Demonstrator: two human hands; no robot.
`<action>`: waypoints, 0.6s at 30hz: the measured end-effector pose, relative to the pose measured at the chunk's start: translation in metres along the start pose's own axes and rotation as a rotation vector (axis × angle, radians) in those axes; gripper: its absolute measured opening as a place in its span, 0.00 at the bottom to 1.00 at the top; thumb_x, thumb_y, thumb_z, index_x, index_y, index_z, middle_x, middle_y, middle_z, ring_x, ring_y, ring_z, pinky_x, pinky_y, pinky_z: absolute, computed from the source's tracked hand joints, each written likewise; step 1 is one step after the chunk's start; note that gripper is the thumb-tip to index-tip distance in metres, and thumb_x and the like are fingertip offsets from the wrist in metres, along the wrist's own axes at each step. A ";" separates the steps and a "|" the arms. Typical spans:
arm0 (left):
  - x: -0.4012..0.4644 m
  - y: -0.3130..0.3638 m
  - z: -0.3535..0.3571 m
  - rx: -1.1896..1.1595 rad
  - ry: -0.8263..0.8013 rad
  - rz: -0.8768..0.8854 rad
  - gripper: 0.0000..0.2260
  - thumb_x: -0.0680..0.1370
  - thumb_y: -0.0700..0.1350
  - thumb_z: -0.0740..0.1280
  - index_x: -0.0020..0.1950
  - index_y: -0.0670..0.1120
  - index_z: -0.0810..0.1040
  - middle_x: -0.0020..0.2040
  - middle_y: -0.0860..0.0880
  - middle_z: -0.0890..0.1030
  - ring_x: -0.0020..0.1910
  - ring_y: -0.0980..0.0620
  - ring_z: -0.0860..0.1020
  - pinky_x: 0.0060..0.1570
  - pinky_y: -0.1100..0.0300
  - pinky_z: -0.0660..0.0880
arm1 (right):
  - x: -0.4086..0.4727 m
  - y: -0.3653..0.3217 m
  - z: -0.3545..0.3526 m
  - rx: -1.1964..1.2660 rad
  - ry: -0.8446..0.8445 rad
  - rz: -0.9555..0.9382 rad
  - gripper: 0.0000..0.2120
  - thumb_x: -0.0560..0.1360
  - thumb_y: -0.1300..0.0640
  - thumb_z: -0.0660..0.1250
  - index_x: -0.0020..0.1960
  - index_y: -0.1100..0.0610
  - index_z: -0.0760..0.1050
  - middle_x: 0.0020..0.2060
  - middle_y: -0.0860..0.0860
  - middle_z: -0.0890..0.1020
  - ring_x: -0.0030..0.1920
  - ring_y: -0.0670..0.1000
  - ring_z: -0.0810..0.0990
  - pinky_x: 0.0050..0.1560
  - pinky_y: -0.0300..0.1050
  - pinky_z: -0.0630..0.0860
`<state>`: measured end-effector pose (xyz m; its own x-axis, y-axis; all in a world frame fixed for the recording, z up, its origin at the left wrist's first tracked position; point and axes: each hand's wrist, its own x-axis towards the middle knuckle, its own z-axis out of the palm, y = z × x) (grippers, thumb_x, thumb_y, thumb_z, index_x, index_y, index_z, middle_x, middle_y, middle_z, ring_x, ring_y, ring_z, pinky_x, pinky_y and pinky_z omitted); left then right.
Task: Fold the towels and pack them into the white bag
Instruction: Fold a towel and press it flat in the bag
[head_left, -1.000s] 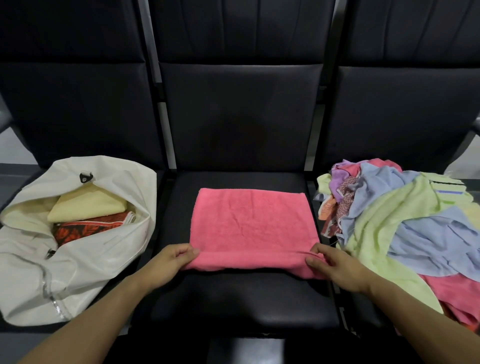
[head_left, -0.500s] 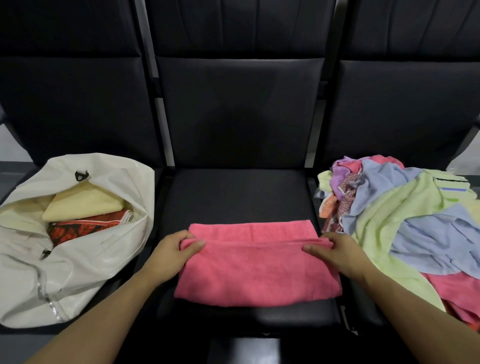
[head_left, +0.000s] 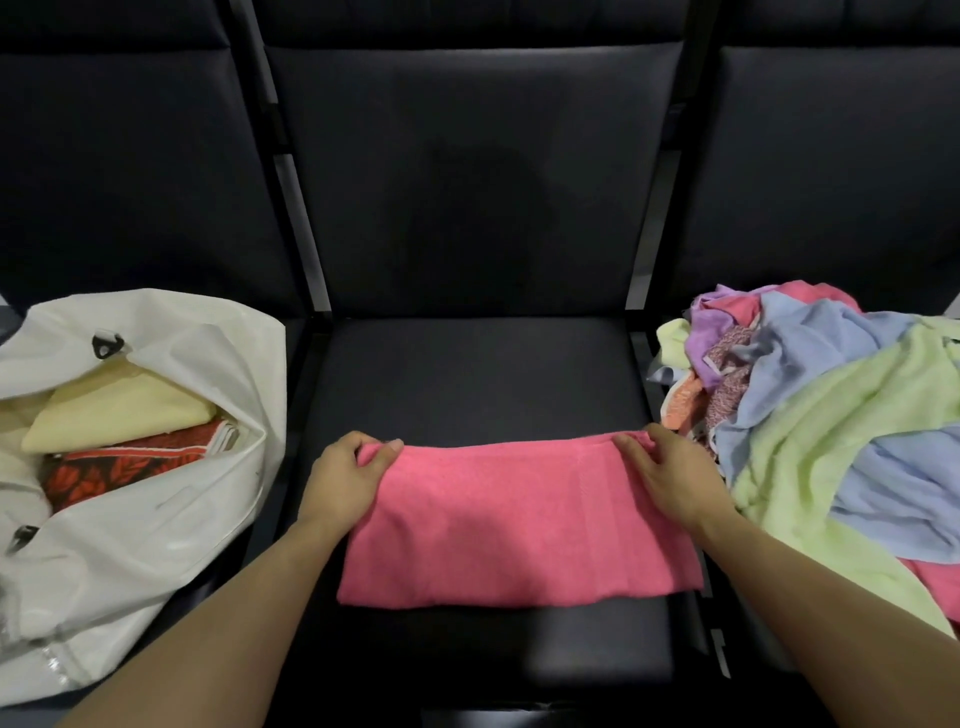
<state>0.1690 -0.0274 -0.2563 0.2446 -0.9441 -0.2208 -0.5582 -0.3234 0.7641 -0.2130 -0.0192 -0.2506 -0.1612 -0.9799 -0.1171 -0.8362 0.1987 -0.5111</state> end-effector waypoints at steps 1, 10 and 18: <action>0.003 -0.002 0.001 0.005 0.002 0.000 0.17 0.78 0.56 0.72 0.39 0.44 0.76 0.42 0.52 0.83 0.45 0.55 0.81 0.49 0.56 0.76 | 0.003 -0.001 0.001 -0.022 0.000 -0.001 0.19 0.81 0.42 0.61 0.37 0.52 0.66 0.31 0.49 0.74 0.41 0.62 0.80 0.38 0.49 0.65; -0.013 0.037 0.011 0.343 0.128 0.151 0.08 0.80 0.55 0.68 0.52 0.51 0.76 0.50 0.51 0.76 0.48 0.50 0.77 0.47 0.55 0.72 | 0.008 -0.003 0.014 -0.234 0.239 -0.199 0.18 0.75 0.43 0.72 0.56 0.54 0.76 0.54 0.55 0.77 0.53 0.60 0.76 0.52 0.56 0.76; -0.063 0.065 0.047 0.425 -0.716 -0.133 0.07 0.79 0.51 0.65 0.52 0.48 0.75 0.42 0.43 0.85 0.39 0.41 0.86 0.39 0.48 0.83 | -0.009 -0.042 0.029 -0.296 -0.444 -0.469 0.17 0.82 0.39 0.57 0.68 0.39 0.72 0.79 0.42 0.59 0.80 0.48 0.52 0.76 0.69 0.50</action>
<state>0.0801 0.0080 -0.2218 -0.1523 -0.6629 -0.7330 -0.8462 -0.2958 0.4433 -0.1619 -0.0187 -0.2528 0.4269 -0.8498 -0.3090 -0.8825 -0.3170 -0.3475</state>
